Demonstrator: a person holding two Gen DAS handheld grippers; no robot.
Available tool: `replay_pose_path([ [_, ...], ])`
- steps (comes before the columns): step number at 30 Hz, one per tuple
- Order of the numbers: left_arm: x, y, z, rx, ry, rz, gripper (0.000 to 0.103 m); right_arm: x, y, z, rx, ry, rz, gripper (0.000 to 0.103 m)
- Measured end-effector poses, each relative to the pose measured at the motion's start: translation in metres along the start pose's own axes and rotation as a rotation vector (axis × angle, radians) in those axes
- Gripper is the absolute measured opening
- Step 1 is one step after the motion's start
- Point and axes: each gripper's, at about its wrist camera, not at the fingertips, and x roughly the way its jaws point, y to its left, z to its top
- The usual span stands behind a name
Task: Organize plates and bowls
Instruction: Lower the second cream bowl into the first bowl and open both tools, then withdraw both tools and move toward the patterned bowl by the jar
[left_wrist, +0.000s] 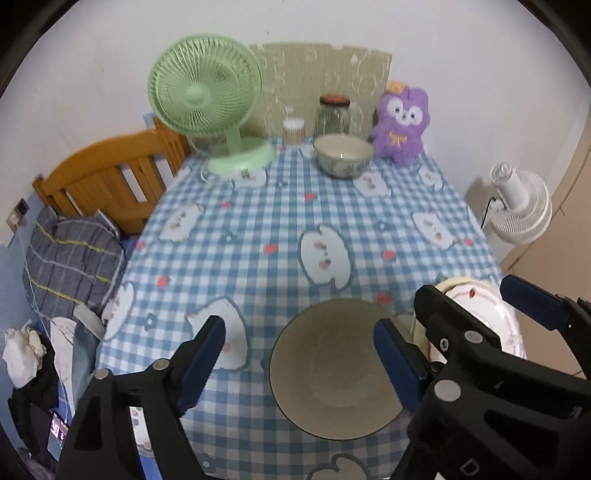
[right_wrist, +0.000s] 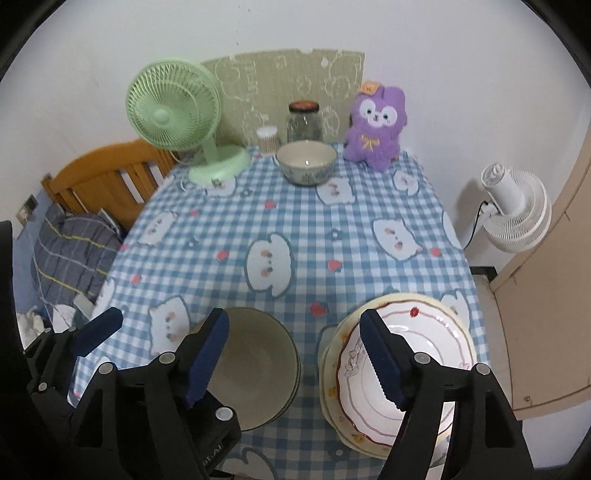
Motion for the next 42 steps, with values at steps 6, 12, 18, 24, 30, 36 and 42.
replay_pose_path([
  [6, -0.024, -0.002, 0.013, -0.016, -0.041, 0.002, 0.091, -0.026, -0.001, 0.014, -0.015, -0.038, -0.002, 0.080],
  [12, -0.042, -0.003, 0.030, 0.004, -0.080, 0.004, 0.095, -0.043, 0.000, 0.031, -0.015, -0.074, -0.001, 0.081],
  [18, -0.052, 0.001, 0.050, 0.018, -0.112, 0.003, 0.097, -0.053, 0.004, 0.048, 0.003, -0.107, -0.008, 0.081],
  [24, -0.056, 0.005, 0.069, 0.039, -0.136, -0.033, 0.098, -0.061, 0.005, 0.066, 0.056, -0.133, -0.045, 0.081],
  [30, -0.053, 0.001, 0.096, 0.066, -0.164, -0.066, 0.098, -0.062, -0.001, 0.088, 0.103, -0.167, -0.081, 0.081],
  [36, -0.047, -0.005, 0.125, 0.063, -0.174, -0.095, 0.098, -0.057, -0.009, 0.119, 0.093, -0.175, -0.104, 0.081],
  [42, -0.031, -0.011, 0.151, 0.026, -0.182, -0.074, 0.098, -0.041, -0.022, 0.148, 0.057, -0.179, -0.073, 0.081],
])
